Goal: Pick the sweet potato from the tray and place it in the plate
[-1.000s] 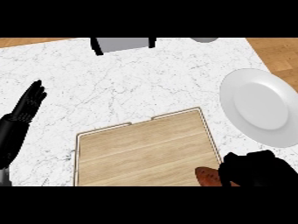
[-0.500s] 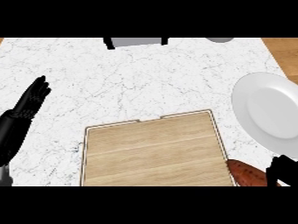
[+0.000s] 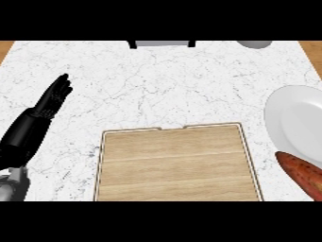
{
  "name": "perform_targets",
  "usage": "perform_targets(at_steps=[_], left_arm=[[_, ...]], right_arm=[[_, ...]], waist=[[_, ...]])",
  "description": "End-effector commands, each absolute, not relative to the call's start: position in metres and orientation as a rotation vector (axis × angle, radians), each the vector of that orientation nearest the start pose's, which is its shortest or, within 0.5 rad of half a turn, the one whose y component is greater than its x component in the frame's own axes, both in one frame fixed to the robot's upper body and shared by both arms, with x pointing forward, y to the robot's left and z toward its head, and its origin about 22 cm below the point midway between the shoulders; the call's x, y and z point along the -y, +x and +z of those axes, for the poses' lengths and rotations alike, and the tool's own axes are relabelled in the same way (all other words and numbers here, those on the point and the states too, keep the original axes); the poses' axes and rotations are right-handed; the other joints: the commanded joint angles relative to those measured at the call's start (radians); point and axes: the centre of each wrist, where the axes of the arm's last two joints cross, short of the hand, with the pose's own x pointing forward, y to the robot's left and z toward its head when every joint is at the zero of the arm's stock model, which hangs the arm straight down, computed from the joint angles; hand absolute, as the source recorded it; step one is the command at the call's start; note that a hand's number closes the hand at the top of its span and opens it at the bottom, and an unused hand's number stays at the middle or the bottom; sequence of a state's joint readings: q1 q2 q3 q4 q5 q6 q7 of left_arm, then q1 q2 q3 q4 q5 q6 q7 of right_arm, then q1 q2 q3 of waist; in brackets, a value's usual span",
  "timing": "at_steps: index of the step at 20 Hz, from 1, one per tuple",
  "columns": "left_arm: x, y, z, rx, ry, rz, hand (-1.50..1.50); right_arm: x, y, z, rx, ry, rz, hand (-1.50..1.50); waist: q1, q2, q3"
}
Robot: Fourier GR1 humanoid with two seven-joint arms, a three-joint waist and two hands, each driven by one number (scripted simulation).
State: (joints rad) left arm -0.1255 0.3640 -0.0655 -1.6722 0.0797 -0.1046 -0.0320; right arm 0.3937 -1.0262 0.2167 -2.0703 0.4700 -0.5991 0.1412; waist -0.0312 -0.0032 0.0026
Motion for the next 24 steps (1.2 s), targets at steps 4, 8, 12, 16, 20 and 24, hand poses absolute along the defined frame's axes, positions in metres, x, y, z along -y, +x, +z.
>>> perform_targets(at_steps=[4, 8, 12, 16, 20, 24], left_arm=[[-0.265, 0.275, 0.088, 1.776, 0.015, -0.463, 0.00], [-0.267, 0.265, 0.069, 1.782, 0.005, -0.467, 0.00], [-0.262, 0.283, 0.085, 1.783, -0.008, -0.465, 0.00], [-0.258, 0.287, 0.088, 1.780, -0.030, -0.474, 0.00], [-0.257, 0.283, 0.062, 1.771, 0.005, -0.475, 0.00], [-0.264, 0.270, 0.097, 1.779, 0.010, -0.449, 0.00]], right_arm=[[0.389, 0.190, 0.077, 1.631, -1.162, 0.794, 1.50], [0.426, 0.213, 0.087, 1.503, -1.186, 0.871, 1.50], [0.444, 0.217, 0.043, 1.311, -1.105, 0.809, 1.50], [0.444, 0.243, 0.009, 1.266, -1.058, 0.855, -1.50], [0.458, 0.258, 0.010, 1.420, -1.035, 0.850, -1.50], [0.465, 0.263, 0.012, 1.538, -0.983, 0.780, -1.50]], waist=[[0.045, 0.007, 0.000], [0.056, 0.008, -0.002], [0.062, 0.014, 0.000], [0.067, 0.014, 0.001], [0.039, 0.007, -0.002], [0.040, 0.004, -0.001]])
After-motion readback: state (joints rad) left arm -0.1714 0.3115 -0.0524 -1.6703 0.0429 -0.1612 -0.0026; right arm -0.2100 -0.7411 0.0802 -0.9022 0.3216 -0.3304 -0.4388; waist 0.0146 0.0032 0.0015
